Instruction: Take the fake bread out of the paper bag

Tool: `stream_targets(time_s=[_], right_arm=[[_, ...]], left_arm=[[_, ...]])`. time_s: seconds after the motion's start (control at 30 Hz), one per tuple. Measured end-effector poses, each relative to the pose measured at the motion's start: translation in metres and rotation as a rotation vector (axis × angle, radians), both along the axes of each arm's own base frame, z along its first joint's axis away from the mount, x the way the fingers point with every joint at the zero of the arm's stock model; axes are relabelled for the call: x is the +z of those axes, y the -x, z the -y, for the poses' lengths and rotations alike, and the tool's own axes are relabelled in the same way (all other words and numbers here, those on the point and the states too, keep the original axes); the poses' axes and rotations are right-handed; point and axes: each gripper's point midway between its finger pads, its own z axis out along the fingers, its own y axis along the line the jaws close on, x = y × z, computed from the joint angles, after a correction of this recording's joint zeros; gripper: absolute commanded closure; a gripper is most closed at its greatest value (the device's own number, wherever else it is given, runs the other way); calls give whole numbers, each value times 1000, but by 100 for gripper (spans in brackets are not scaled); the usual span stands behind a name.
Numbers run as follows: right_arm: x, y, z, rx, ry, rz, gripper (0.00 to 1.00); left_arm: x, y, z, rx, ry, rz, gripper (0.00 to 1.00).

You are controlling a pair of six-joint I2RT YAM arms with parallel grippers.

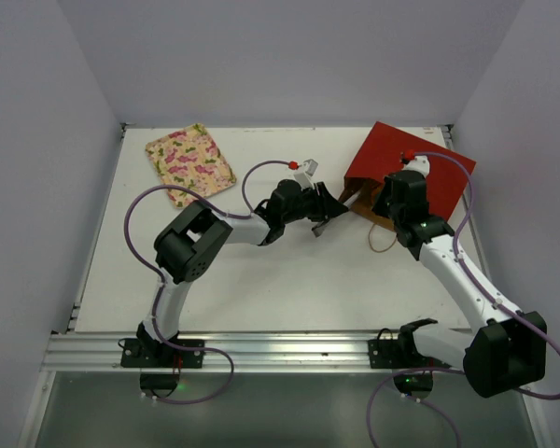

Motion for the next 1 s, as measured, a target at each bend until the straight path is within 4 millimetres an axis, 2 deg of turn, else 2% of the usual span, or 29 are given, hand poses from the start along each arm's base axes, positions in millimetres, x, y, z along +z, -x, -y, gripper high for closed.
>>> stream_targets(time_s=[0.33, 1.0], right_arm=[[-23, -12, -4, 0, 21, -76, 100], [-26, -43, -10, -16, 26, -100, 100]], left_arm=[[-4, 8, -4, -13, -1, -28, 67], [11, 53, -20, -85, 105, -134, 68]])
